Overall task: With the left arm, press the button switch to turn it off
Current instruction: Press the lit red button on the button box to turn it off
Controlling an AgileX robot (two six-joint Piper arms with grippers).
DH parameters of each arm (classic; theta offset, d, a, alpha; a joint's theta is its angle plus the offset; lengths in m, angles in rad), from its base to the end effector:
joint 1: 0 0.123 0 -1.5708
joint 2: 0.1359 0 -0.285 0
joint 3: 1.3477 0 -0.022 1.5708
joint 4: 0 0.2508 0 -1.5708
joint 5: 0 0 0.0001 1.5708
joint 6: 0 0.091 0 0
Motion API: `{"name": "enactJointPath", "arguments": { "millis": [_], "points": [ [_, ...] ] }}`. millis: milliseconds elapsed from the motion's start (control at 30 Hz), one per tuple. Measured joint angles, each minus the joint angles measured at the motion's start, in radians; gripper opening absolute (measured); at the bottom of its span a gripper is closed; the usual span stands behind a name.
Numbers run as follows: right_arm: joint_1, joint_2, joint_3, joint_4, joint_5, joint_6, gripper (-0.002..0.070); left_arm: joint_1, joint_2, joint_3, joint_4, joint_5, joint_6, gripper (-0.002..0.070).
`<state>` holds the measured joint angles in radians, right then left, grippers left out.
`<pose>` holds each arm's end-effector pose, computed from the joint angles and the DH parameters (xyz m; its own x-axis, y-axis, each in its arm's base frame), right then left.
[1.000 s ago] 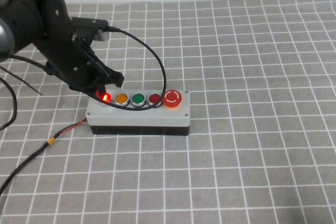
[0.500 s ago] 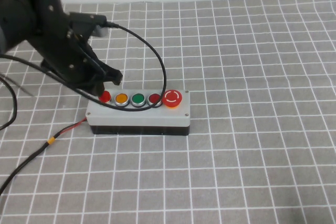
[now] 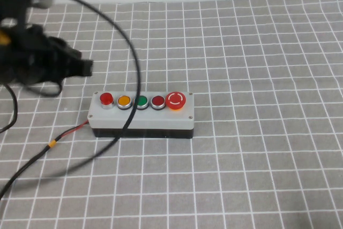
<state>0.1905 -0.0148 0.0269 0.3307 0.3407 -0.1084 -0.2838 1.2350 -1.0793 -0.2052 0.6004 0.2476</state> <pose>0.0504 0.0198 0.1758 -0.2956 0.1486 -0.9437 -0.2364 0.9457 0.2230 0.2529 -0.0847 0.3517 -0.5578 0.2428 -0.7937 0.4100 0.9121 -0.0091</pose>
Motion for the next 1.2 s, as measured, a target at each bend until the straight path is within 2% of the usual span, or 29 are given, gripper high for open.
{"name": "enactJointPath", "arguments": {
  "millis": [133,267,533,733,867,967,1200],
  "points": [
    [0.000,0.000,0.000,0.000,0.000,0.000,-0.0017,0.000,-0.173,0.160,-0.075,-0.122,0.023,-0.0003],
    [0.000,0.000,0.000,0.000,0.000,0.000,-0.0017,0.000,-0.346,0.323,-0.091,-0.202,0.026,-0.0003],
    [0.000,0.000,0.000,0.000,0.000,0.000,-0.0017,0.000,-0.651,0.555,-0.095,-0.220,0.028,-0.0003],
    [0.000,0.000,0.000,0.000,0.000,0.000,-0.0017,0.000,-0.721,0.610,-0.059,-0.176,0.037,-0.0003],
    [0.000,0.000,0.000,0.000,0.000,0.000,-0.0017,0.000,-0.722,0.645,-0.047,-0.210,0.046,-0.0003],
    [0.000,0.000,0.000,0.000,0.000,0.000,-0.0017,0.000,-0.722,0.680,-0.047,-0.299,0.047,-0.0003],
    [0.000,0.000,0.000,0.000,0.000,0.000,-0.0017,0.000,-0.821,0.875,-0.030,-0.656,0.048,-0.0003]
  ]
}}
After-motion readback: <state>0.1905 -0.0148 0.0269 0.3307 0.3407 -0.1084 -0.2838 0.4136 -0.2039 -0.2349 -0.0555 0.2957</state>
